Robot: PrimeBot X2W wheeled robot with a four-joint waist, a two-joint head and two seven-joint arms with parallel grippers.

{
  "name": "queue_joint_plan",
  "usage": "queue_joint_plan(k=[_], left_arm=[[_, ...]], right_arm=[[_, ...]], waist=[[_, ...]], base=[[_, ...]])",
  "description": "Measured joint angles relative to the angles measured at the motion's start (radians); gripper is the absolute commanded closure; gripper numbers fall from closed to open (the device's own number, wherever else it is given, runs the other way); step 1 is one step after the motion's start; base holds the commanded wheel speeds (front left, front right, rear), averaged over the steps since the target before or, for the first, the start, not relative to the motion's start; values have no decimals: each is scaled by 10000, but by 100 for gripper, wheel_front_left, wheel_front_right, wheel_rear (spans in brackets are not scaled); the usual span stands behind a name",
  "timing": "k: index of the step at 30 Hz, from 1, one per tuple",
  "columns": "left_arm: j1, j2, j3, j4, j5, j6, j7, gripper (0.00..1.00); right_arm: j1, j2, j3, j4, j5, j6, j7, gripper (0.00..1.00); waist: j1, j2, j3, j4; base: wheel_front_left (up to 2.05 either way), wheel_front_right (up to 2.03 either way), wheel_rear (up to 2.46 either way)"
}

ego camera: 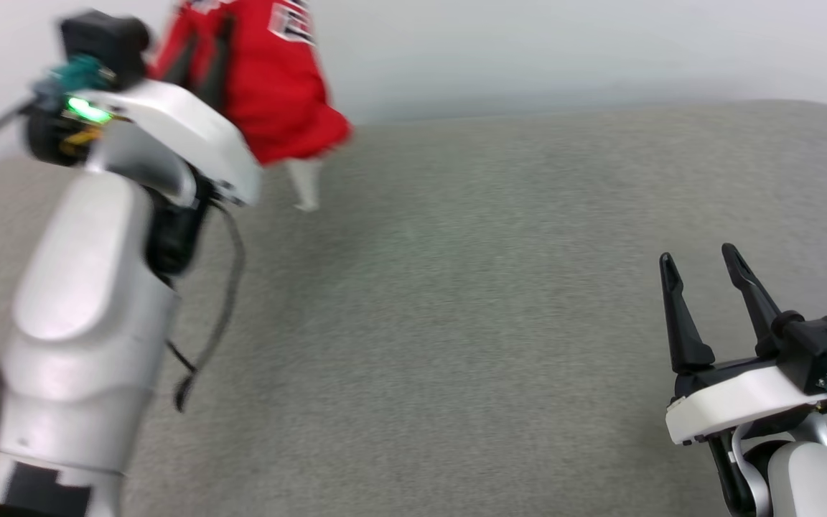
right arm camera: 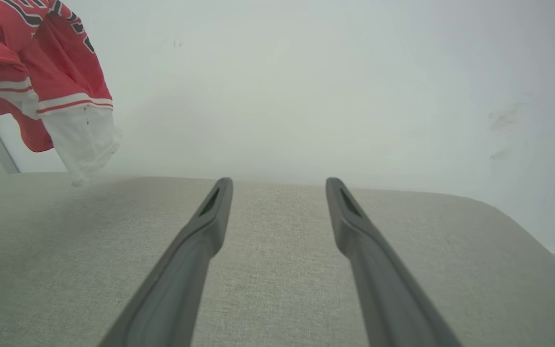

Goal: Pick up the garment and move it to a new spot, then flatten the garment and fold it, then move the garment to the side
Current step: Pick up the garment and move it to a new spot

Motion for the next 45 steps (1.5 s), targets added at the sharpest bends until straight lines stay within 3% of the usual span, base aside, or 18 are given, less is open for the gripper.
queue_joint_plan(k=[8,15,16,17,18,28,32,40,45], left_arm=[[1958,-1018,-811,-798,-514,-128,84,100],[4454,-1371,-1758,-895,-606,-171,196,100],[4709,-1411,-1871,-834,-548,-113,153,75],[4910,-1475,-1965,-757,-545,-107,155,12],[5125,-1532,-2123,-694,-472,-92,19,0],[5159,-1603,-1971,-1873,159,566,-1641,0],[5172,-1421,-1482,-2575,376,1244,-2263,0],[6016,-788,-330,-3047,397,2190,-2635,0],[6659,-207,-138,-3047,359,2247,-2548,0]], right_arm=[[289,-6,-81,-10,121,0,-2,0],[438,-4,-86,-10,215,-2,-40,0],[437,-4,-86,-4,238,0,-42,0],[436,-4,-96,2,257,0,-42,0],[428,-4,-142,-2,251,-2,-42,0],[506,-2,-284,-100,174,0,107,0],[670,-2,-345,-207,173,0,242,0],[1043,-2,-554,-313,174,0,412,0],[1327,-2,-625,-309,232,-2,470,0]], waist=[[0,0,-161,-946],[0,0,-8,-1030],[1,0,14,-1002],[0,0,23,-961],[1,0,32,-849],[0,0,-252,-101],[1,0,-475,318],[1,0,-843,779],[1,0,-1111,929]], base=[[0,0,0],[0,0,0],[0,0,0],[0,0,0],[0,0,0],[0,0,0],[0,0,0],[0,0,0],[0,0,0]])
